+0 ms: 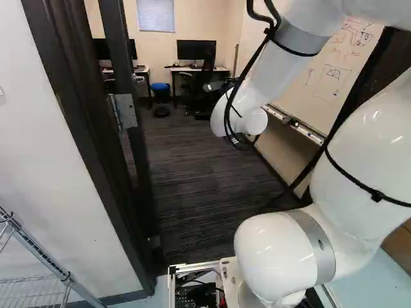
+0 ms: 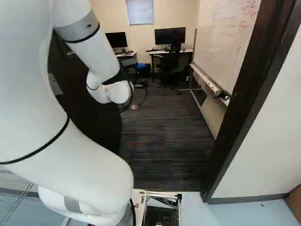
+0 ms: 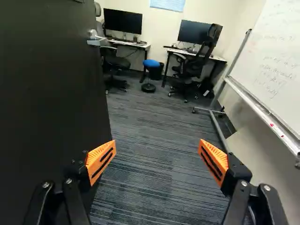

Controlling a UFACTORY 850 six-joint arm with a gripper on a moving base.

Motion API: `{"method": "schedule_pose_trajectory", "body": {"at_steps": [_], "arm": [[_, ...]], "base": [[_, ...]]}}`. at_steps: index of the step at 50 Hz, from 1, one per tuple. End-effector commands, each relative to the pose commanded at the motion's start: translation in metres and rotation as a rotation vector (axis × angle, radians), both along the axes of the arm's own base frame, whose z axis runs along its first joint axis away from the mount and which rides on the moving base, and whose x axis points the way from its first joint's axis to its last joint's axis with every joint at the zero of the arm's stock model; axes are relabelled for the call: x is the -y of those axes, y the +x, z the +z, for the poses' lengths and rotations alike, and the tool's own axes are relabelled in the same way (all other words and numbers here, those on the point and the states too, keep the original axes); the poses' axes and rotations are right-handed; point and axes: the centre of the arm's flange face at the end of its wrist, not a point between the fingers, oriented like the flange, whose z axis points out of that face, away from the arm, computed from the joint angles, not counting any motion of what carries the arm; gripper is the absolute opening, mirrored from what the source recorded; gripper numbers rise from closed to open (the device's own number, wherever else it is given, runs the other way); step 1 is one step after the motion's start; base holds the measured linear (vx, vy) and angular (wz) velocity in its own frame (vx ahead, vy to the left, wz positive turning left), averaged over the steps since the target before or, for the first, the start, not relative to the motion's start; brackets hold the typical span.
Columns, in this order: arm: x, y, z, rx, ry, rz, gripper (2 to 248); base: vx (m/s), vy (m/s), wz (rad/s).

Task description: Open the door and move inside

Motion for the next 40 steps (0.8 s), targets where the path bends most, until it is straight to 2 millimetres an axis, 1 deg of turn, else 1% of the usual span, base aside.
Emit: {"method": "schedule_pose_trajectory", "body": {"at_steps": [10, 25, 40], "arm": [[0.012, -0.009, -0.001, 0.001, 0.000, -0.029, 247], [0.012, -0.013, -0.003, -0.001, 0.005, -0.034, 247], [0.012, -0.024, -0.012, -0.007, 0.020, -0.050, 247]], "base": [[0.000, 0.000, 0.000], [0.000, 0.000, 0.000], [0.000, 0.000, 0.000]]}}
